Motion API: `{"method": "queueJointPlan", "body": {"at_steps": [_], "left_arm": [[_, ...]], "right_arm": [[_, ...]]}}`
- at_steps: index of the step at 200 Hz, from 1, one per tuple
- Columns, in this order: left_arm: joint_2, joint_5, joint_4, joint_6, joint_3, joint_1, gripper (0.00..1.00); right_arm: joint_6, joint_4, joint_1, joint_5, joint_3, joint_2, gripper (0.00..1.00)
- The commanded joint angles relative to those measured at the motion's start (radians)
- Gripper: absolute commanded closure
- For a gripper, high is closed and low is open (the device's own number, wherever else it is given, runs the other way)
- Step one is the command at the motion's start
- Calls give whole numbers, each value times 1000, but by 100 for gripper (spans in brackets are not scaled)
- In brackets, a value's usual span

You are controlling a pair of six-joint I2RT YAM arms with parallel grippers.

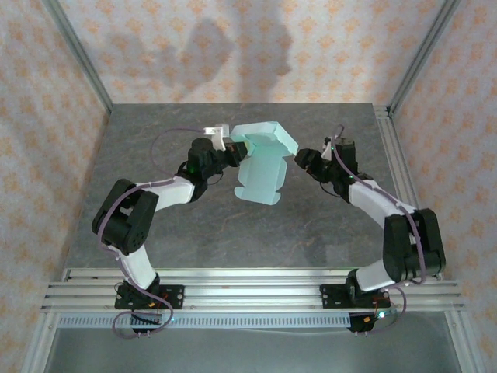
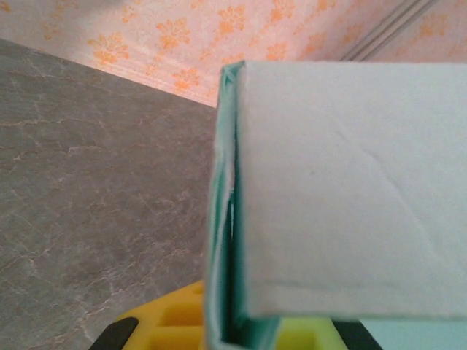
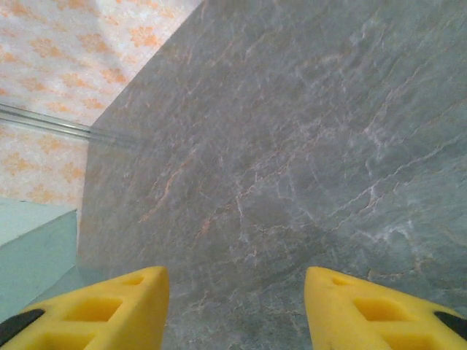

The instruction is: Fold the paper box

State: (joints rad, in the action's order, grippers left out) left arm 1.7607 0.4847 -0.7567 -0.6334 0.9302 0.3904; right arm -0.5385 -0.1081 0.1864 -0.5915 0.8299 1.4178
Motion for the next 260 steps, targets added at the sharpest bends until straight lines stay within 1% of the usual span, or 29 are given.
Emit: {"method": "queueJointPlan", "body": {"at_steps": [1, 12, 24, 49, 62, 78, 132, 177, 190, 208, 218, 234, 260], "left_arm": [[10, -36, -107, -124, 10, -14, 100], [11, -31, -135, -158, 10, -18, 100], [15, -20, -164, -183, 11, -19, 100], [15, -3, -205, -194, 10, -20, 100], [17, 9, -203, -189, 18, -21, 100], [19, 20, -203, -193, 28, -21, 100], [13, 20, -233, -170, 17, -19, 100], [7, 17, -229, -160, 13, -19, 100], [7, 15, -230, -161, 11, -19, 100], [6, 14, -225, -156, 10, -19, 100], [4, 14, -219, -149, 12, -19, 100], [-1, 14, -219, -141, 9, -19, 100], [-1, 18, -219, -140, 13, -19, 100]], "right_arm": [[74, 39, -4, 26, -1, -76, 48], [66, 2, -4, -8, -22, -106, 48], [34, -84, -3, -59, -56, -130, 48], [-79, -344, 3, -207, -112, -139, 48], [-132, -450, 15, -247, -125, -138, 48], [-162, -518, 36, -272, -125, -140, 47], [-127, -538, 102, -277, -66, -136, 44], [-163, -616, 112, -281, -54, -122, 44], [-166, -619, 113, -264, -56, -125, 44], [-169, -632, 109, -170, -86, -150, 45], [-169, -631, 104, -143, -94, -165, 45], [-167, -620, 101, -147, -90, -171, 45], [-196, -646, 106, -198, -73, -148, 45]]}}
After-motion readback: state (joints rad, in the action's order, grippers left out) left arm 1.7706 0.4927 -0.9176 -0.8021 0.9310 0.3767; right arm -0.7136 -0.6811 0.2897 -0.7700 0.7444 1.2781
